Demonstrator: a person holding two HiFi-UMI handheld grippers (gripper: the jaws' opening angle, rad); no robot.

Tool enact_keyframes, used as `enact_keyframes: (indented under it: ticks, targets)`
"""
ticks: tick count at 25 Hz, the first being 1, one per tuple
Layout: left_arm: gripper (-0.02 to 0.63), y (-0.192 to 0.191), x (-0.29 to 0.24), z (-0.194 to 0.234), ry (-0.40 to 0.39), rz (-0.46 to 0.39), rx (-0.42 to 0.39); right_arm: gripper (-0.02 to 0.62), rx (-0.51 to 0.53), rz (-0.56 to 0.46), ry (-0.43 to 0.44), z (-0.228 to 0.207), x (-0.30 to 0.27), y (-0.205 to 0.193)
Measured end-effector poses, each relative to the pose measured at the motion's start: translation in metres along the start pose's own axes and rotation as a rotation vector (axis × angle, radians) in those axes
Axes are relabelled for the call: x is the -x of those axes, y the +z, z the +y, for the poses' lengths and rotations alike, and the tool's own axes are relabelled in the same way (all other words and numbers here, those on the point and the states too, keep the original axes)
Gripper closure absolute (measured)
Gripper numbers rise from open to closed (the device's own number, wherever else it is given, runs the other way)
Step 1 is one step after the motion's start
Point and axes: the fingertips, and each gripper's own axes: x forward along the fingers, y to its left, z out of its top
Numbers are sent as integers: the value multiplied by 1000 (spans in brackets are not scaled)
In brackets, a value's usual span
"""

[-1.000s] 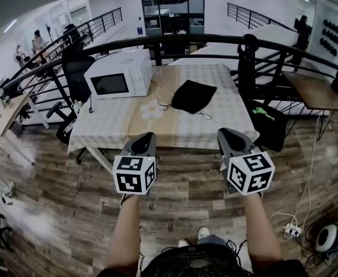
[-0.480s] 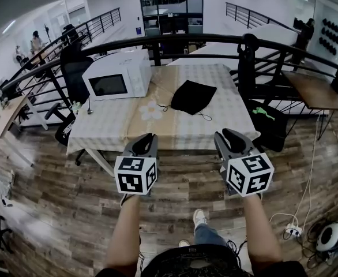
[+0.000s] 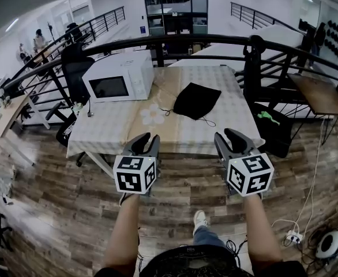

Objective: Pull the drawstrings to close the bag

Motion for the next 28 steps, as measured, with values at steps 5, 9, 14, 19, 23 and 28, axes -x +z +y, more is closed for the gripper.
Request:
enact_keyframes:
  ticks: [5,9,14,19,23,28]
  targets:
    - [466,5,-29,12,11,6,17,474,2,16,4,-18,-27,-2]
    - [443,10,-55,16,22,4,17,445,4,21,10,-35,-47,-1]
    - [407,18,-90,26,38,1,10,421,-7,15,23,-58,-81,3]
    - [388,27,-126,39,63,3,11,402,-12,18,37,-86,-119,6]
    - [374,34,-155,48,92,11,0,385,-15,16,58,-107,-149,12]
    - [365,45,-190,60,122,15,0,378,-11,26,81,-132,-184,14]
